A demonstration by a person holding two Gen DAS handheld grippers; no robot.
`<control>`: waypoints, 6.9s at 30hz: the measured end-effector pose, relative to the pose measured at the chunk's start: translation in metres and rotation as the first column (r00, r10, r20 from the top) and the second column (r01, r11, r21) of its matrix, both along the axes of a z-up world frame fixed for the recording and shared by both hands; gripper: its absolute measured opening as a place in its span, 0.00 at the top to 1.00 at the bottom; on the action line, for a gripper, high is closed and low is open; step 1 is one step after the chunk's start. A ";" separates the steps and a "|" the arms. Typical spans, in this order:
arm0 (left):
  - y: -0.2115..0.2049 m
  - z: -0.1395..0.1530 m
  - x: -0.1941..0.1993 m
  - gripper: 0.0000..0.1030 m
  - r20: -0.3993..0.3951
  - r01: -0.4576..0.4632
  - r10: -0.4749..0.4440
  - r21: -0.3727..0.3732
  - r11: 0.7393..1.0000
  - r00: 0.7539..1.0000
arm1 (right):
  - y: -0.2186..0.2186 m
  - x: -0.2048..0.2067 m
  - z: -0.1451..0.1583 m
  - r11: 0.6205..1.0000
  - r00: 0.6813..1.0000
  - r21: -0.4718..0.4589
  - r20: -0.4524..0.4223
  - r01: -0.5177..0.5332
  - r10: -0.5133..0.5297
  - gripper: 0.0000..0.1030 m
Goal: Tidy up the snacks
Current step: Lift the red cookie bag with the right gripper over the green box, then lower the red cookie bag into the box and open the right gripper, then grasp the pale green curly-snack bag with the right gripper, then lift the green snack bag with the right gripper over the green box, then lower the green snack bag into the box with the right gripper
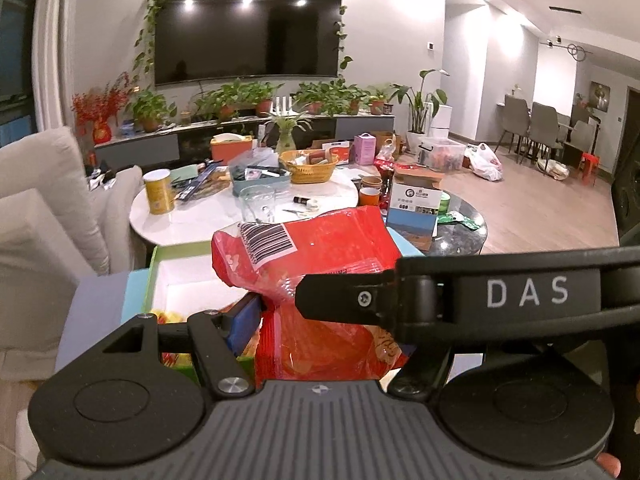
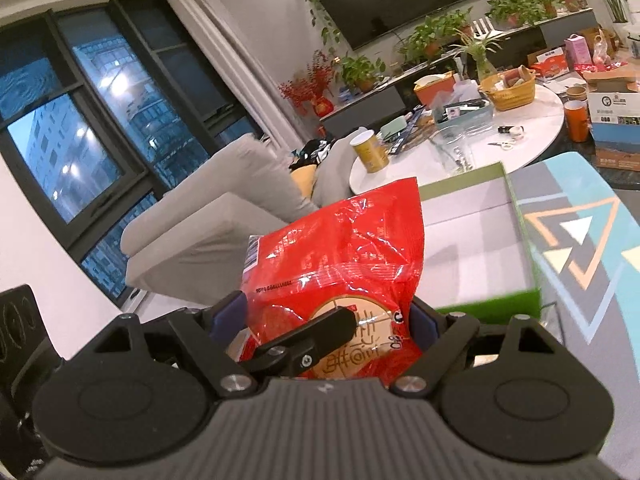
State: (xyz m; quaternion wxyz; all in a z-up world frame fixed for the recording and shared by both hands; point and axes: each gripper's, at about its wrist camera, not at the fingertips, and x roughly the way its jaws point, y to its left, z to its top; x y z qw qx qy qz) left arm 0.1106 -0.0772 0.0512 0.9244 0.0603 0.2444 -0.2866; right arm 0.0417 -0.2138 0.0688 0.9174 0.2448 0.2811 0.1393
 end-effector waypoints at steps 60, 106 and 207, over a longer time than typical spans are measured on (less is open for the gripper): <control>-0.020 -0.046 0.022 0.35 -0.062 0.045 -0.041 0.071 0.996 0.997 | -0.052 -0.005 -0.020 0.991 0.993 -0.067 -0.013 0.116 -0.117 0.39; -0.020 -0.081 -0.060 0.26 -0.089 0.249 -0.237 0.178 0.952 0.968 | -0.055 -0.115 -0.090 0.974 0.964 -0.059 -0.139 0.221 -0.227 0.39; 0.042 -0.063 0.157 0.52 0.004 -0.165 0.165 0.093 0.982 0.986 | 0.038 0.140 -0.046 0.961 0.998 -0.269 -0.030 -0.064 0.058 0.39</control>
